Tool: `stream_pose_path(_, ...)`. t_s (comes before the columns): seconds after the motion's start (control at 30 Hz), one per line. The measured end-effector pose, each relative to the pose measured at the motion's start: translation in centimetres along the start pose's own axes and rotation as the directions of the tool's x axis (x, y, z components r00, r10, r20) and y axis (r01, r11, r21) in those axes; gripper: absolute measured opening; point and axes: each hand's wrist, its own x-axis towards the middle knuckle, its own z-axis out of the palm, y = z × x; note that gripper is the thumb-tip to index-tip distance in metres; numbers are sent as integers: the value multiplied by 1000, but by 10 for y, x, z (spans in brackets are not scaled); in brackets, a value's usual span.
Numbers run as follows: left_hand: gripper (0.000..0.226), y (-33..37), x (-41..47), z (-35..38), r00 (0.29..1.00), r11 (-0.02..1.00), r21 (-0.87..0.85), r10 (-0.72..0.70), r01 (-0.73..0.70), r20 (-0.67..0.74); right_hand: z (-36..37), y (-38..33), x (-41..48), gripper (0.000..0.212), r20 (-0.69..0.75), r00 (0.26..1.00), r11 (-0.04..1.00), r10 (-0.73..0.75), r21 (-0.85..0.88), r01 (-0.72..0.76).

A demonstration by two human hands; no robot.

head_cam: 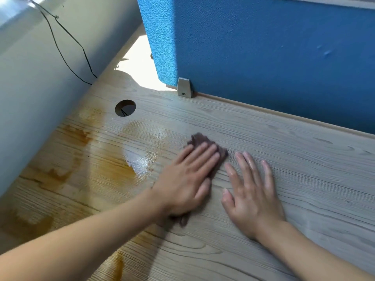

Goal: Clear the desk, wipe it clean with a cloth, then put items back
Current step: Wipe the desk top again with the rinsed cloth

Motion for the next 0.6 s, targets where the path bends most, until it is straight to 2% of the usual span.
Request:
stream_pose_path(0.07,66,5,-21,-1,988,988,-12,153,-153,36,0,0,0,64,-8,1000,1000,3,-3,-3)
stream_pose_path(0.13,65,-14,-10,-2,983,983,-36,183,-182,31,-1,-1,1,64,-5,1000,1000,4,-6,-4)
stream_pose_path(0.2,66,-37,22,-3,1000,999,-45,-5,4,-31,0,0,2,64,-3,1000,1000,6,5,-6)
stream_pose_path(0.27,68,-60,54,-8,951,953,-45,-302,299,-66,-1,-1,0,63,-4,1000,1000,4,2,-4)
stream_pose_path(0.3,68,-68,66,-8,915,918,-41,-397,395,-67,-1,-1,-1,63,2,1000,1000,5,-3,-5)
stream_pose_path(0.37,68,-70,75,-6,890,892,-21,-451,451,-71,0,0,0,63,8,1000,1000,11,-3,-11)
stream_pose_path(0.47,68,-40,43,-3,936,938,23,-342,345,-80,-1,1,1,63,15,1000,1000,12,3,-12)
stream_pose_path(0.6,66,13,-32,0,1000,1000,16,-5,5,14,-1,0,1,65,15,1000,1000,10,1,-10)
